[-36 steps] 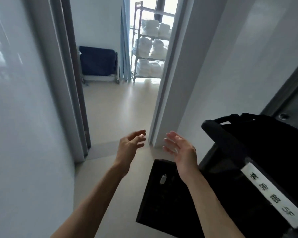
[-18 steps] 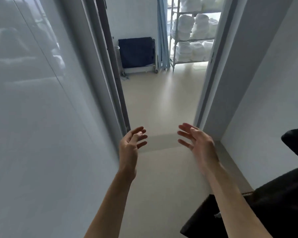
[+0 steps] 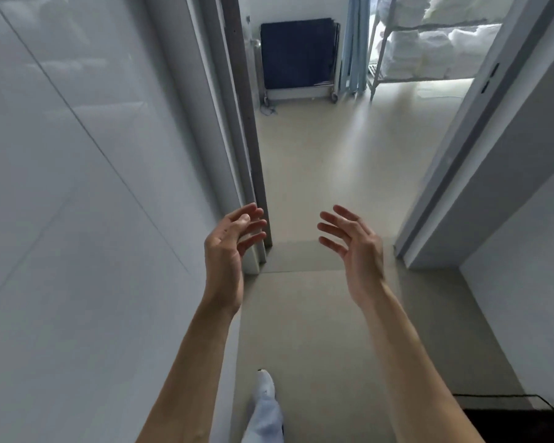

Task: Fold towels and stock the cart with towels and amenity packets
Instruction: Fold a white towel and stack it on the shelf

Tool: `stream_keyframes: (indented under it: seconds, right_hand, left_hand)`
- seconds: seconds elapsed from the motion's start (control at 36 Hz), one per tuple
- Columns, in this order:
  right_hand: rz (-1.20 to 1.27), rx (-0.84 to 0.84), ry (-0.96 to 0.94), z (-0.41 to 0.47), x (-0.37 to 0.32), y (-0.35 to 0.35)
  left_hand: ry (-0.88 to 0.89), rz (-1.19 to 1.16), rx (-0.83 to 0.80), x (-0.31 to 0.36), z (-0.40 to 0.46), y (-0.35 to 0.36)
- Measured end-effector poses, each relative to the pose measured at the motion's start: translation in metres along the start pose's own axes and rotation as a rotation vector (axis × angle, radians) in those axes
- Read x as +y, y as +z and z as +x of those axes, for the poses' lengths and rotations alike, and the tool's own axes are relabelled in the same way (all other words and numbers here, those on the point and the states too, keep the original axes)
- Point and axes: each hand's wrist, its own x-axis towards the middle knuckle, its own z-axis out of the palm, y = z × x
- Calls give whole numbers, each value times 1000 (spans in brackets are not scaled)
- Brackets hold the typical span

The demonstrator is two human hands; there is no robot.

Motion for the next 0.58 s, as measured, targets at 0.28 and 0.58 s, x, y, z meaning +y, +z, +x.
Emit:
stream_keyframes:
  seconds: [0.28,0.58]
  right_hand:
    - [-30,88,0,130,-14,37]
    - [-13,246,-51,248,-41,47]
  left_hand:
    - [-45,-36,-188,-8,176,41]
    - [-101,-52,-336,-26,311,107]
